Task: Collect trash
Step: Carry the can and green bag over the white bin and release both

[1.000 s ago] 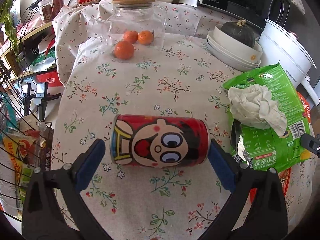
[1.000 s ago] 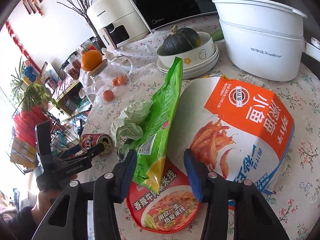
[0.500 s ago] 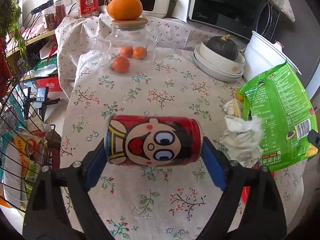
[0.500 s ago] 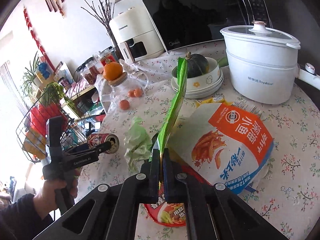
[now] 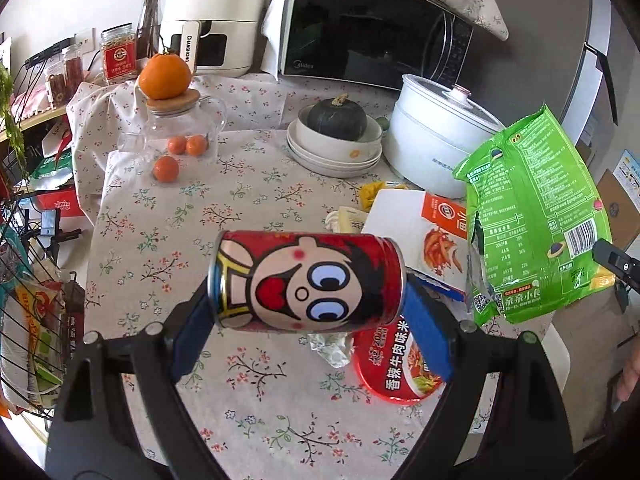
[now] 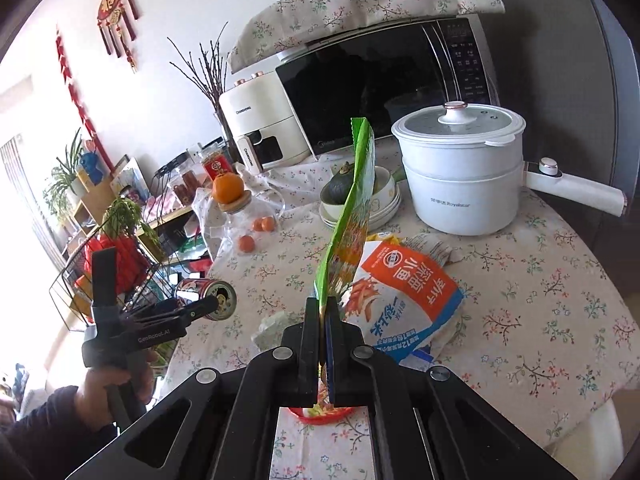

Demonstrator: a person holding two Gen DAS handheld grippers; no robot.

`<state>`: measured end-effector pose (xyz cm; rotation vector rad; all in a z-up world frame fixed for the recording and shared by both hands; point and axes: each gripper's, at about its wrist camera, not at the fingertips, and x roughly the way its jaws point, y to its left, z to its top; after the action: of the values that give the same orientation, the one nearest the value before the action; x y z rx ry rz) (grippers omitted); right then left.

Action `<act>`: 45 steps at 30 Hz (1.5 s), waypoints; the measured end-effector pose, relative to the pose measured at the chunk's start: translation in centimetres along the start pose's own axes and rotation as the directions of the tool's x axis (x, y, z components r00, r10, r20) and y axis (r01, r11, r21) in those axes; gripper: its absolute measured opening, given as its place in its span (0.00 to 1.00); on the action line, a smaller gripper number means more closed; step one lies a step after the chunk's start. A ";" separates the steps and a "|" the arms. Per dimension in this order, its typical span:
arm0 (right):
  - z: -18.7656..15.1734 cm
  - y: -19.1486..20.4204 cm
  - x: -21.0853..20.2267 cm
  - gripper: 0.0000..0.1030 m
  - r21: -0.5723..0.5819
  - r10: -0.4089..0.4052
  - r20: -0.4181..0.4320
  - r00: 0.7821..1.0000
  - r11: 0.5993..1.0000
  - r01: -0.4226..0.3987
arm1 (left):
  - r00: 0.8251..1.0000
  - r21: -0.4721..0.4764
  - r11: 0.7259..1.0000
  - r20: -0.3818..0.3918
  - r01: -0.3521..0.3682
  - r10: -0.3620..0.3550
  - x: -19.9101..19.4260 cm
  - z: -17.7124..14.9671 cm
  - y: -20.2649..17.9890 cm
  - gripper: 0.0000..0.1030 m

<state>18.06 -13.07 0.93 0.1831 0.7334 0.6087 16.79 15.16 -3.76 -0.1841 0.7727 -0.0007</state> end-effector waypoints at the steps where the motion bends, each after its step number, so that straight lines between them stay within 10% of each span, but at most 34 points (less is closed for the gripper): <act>1: -0.1 -0.3 -0.7 0.03 0.000 -0.011 0.003 1.000 1.000 0.011 | 1.000 0.012 1.000 0.001 0.012 -0.012 -0.2 -0.1 -0.8 0.85; 21: -4.7 -9.1 -12.0 0.03 0.101 -0.245 -0.023 0.969 0.964 0.246 | 0.961 0.192 0.942 -0.076 0.275 -0.265 -0.4 -3.5 -15.7 0.85; 45: -13.8 -19.4 -18.2 0.03 0.237 -0.422 -0.242 0.874 0.847 0.475 | 0.866 0.458 0.739 -0.333 0.495 -0.374 3.7 -13.2 -33.0 0.85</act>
<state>7.02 -40.14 -5.86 0.2180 1.0053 0.0603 12.46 -19.72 -10.09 0.1748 0.9073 -0.6980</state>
